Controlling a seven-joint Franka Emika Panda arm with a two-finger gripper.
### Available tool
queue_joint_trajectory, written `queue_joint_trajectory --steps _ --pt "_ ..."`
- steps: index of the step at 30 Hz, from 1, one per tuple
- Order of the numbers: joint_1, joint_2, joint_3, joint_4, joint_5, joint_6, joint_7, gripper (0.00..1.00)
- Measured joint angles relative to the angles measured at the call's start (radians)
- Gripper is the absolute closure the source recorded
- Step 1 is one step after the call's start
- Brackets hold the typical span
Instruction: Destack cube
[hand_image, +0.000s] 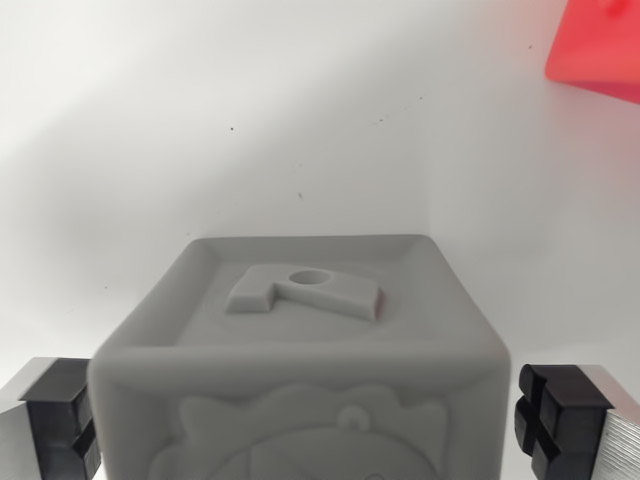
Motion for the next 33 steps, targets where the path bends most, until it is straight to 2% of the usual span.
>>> queue_joint_trajectory --steps 7,17,25,33 --pt "0.001 -0.011 -0.001 -0.003 0.0 -0.006 0.0 0.0" --pt "0.006 -0.071 -0.007 -0.018 -0.001 -0.049 0.001 0.0" --pt "0.013 -0.147 -0.016 -0.035 -0.006 -0.107 0.005 0.0" --pt "0.02 -0.23 -0.025 -0.047 -0.019 -0.177 0.014 0.0"
